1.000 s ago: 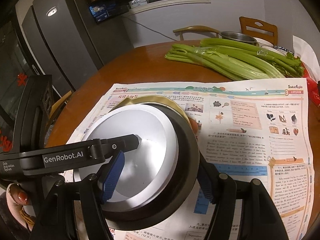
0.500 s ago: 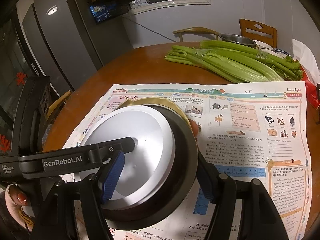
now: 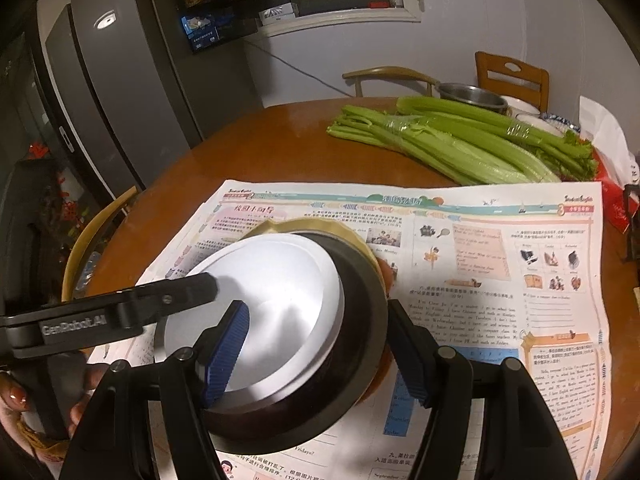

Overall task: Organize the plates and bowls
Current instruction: 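Lower the steel bowl stack with the left gripper onto the plates, then open the left gripper and withdraw it from the steel bowl rim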

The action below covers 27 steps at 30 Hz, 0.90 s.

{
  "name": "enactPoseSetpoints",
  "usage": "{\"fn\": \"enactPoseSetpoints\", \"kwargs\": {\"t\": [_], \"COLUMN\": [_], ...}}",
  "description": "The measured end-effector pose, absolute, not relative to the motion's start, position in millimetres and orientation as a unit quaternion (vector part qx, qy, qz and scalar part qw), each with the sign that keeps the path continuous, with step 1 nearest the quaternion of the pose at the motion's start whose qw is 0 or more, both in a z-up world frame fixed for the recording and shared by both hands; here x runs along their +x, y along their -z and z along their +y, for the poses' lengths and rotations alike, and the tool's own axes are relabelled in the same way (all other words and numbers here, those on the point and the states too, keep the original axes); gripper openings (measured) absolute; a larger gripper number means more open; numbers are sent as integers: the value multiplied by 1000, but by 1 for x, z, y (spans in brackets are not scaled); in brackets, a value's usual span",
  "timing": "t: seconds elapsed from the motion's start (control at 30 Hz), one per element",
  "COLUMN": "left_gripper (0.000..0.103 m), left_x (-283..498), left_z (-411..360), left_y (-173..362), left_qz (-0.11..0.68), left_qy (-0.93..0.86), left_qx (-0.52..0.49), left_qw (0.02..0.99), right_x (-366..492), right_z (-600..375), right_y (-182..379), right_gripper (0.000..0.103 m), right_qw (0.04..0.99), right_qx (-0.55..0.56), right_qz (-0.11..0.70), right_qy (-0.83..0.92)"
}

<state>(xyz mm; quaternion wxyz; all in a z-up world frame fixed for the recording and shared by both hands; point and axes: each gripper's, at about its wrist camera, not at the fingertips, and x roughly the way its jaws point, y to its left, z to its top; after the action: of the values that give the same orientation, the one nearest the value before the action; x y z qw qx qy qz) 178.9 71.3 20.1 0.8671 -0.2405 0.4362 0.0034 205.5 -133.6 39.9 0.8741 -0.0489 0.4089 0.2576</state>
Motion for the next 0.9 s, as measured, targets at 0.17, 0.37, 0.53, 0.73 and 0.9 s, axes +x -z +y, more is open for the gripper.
{"fn": "enactPoseSetpoints", "kwargs": {"t": [0.17, 0.37, 0.53, 0.73, 0.9], "left_gripper": [78, 78, 78, 78, 78], "left_x": [166, 151, 137, 117, 99], "left_z": [70, 59, 47, 41, 35], "left_y": [-40, -51, -57, -65, -67], "left_qz": [415, 403, 396, 383, 376], "left_qy": [-19, -30, -29, -36, -51], "left_qx": [-215, -187, -170, -162, -152], "left_qw": [884, 895, 902, 909, 913], "right_x": [201, 185, 165, 144, 124], "right_z": [-134, -135, -138, -144, -151], "right_y": [-51, -68, -81, -90, -93], "right_gripper": [68, 68, 68, 68, 68], "right_qw": [883, 898, 906, 913, 917], "right_qx": [-56, -62, -69, -73, -72], "right_qz": [389, 356, 333, 316, 306], "right_qy": [-255, -253, -251, -247, -246]}}
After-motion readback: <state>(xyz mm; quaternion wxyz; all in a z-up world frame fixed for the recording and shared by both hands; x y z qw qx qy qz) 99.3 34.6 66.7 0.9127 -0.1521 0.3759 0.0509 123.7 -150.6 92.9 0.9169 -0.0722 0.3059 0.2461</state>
